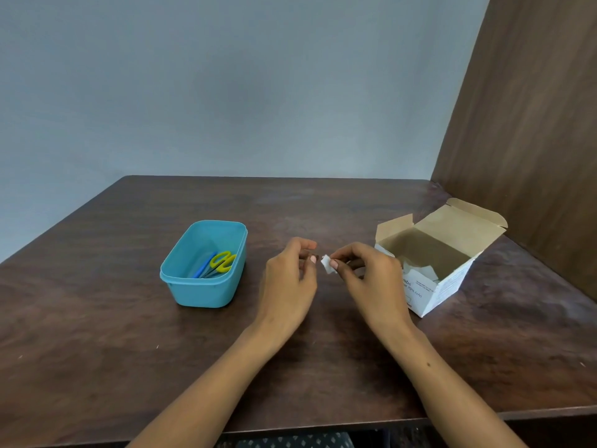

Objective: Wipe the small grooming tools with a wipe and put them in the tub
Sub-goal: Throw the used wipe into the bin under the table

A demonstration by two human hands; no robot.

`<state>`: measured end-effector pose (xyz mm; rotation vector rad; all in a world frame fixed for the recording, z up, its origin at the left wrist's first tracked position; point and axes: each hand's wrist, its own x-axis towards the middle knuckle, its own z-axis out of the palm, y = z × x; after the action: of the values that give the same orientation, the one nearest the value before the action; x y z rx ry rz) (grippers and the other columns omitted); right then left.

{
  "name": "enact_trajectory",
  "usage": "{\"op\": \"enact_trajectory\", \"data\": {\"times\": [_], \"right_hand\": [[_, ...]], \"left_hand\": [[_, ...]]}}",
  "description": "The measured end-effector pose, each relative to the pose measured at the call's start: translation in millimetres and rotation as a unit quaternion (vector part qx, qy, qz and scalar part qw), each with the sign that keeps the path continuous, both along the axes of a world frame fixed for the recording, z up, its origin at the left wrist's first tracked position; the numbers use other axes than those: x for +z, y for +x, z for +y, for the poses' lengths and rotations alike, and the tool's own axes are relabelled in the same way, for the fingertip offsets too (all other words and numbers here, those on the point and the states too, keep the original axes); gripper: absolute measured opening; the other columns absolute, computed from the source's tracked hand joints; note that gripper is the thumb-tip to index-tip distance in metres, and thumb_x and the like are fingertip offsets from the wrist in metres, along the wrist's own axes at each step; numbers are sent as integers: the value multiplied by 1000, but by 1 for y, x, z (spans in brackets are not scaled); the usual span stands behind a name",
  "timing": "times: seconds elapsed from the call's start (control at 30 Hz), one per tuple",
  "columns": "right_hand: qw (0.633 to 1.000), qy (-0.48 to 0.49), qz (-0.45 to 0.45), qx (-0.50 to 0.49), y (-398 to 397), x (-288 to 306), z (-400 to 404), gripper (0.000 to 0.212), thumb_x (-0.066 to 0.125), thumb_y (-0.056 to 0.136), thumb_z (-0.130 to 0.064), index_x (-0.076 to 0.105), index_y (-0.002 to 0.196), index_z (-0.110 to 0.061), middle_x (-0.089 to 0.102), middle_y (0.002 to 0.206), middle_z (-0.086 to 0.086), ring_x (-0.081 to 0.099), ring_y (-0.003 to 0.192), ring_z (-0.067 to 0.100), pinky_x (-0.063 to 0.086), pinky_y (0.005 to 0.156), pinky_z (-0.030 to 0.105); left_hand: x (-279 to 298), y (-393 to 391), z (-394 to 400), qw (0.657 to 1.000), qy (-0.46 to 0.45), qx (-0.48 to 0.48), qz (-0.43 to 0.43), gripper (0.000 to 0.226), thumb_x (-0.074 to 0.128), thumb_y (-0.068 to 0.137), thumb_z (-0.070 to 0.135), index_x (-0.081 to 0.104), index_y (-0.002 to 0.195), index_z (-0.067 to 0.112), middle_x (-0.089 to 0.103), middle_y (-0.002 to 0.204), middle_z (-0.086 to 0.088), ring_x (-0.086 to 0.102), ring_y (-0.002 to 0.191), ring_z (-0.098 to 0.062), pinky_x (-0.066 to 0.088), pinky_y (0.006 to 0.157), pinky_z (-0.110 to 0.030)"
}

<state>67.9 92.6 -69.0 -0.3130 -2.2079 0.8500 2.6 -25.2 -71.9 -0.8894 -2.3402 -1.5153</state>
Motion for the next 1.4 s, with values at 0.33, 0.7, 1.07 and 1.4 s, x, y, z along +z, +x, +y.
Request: {"op": "enact_trajectory", "data": {"times": [0.33,0.7,1.07,1.4], "right_hand": [[1000,0,-11,-3,20,12,1,7,72,79,-13,70,75,-18,65,70,-14,60,67,0,41,61,6],[962,-76,-262,15,213,47,43,6,75,75,-12,73,81,-13,72,75,0,66,70,5,50,65,14],[843,-134,-441,-278,266,-129,84,31,68,78,-8,60,58,-32,69,81,0,65,77,18,56,76,38],[815,-145,-444,-343,252,-188,89,13,65,84,-14,69,77,-24,69,96,5,65,83,24,53,68,32]], "left_hand": [[0,3,-3,999,-26,-12,28,18,54,92,14,61,108,18,70,99,2,65,92,-10,54,80,-36],[10,23,6,999,-18,-39,20,19,55,91,12,64,108,8,70,100,-13,65,90,-26,46,82,-30],[5,46,22,999,-27,-46,5,19,53,92,12,63,107,7,69,100,-11,60,80,-19,40,75,-21],[10,124,41,980,34,-159,111,16,53,91,11,64,103,12,70,102,1,65,84,-12,56,71,-38]]}}
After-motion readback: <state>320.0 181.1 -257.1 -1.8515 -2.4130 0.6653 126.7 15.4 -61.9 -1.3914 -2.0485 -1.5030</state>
